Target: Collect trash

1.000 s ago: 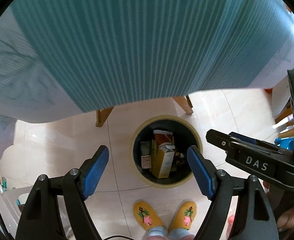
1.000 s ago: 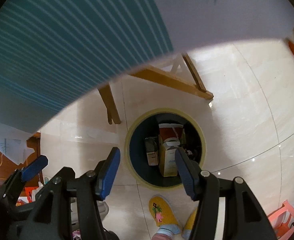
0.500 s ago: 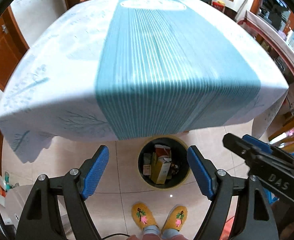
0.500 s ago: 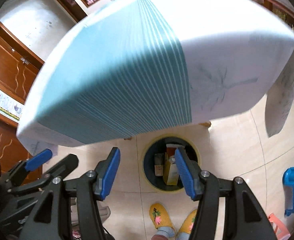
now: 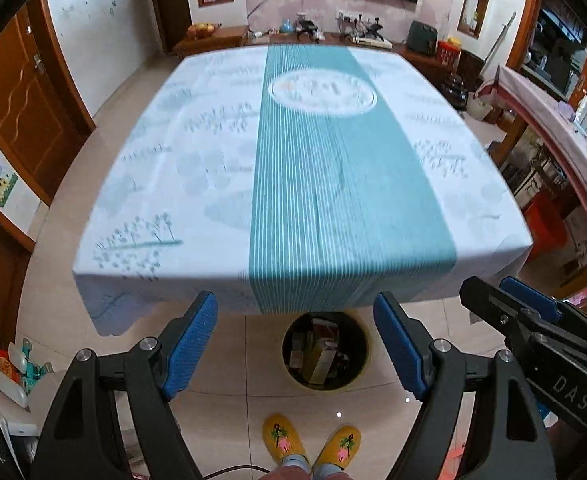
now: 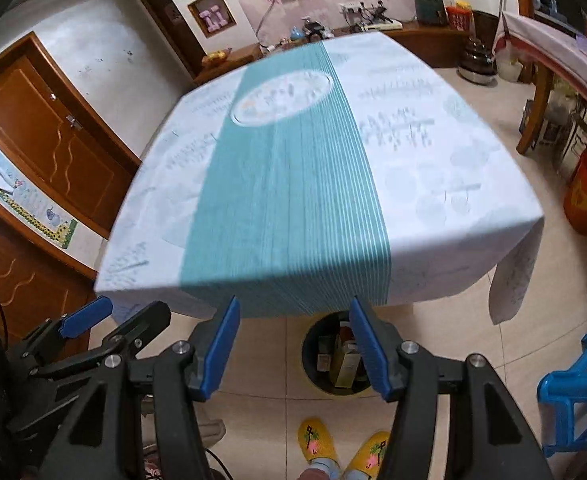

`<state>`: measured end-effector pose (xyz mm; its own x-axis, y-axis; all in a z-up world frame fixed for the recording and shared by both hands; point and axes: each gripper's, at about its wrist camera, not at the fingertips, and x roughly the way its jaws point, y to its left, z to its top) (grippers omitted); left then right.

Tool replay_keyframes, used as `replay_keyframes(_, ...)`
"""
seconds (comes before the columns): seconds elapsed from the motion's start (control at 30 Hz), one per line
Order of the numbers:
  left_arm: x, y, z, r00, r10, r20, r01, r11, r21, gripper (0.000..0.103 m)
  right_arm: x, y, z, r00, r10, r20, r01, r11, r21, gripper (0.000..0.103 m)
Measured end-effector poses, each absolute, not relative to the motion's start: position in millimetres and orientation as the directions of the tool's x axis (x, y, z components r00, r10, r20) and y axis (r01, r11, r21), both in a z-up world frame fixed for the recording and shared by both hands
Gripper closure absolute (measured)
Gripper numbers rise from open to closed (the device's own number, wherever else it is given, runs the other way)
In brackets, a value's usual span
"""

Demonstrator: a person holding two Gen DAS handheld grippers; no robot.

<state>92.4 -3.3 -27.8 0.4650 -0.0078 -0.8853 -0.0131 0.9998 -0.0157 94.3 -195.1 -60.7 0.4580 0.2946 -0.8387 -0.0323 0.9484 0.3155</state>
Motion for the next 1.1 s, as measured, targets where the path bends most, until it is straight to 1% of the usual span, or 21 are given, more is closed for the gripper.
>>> replay_keyframes(0.13,92,-3,-3,0.487,-0.005,-0.873,-0.021,1.000,-0.017,0.024,92,-193,-35,0.478,0.299,-0.826,-0.053,0.948,0.313,0.045)
replay_keyframes(0.37,92,-4,14,0.489,-0.002,-0.872,-0.032,0.999,-0.020,0.024,90,-190,-10,0.500,0.299,-0.813,-0.073,0.950,0.304,0.045)
replay_keyframes(1.1,100,-6,26,0.494,0.006,-0.869,-0.041,0.999,-0.016,0.024,94,-194,6,0.516,0.296,-0.804,-0.072,0.950,0.304,0.045)
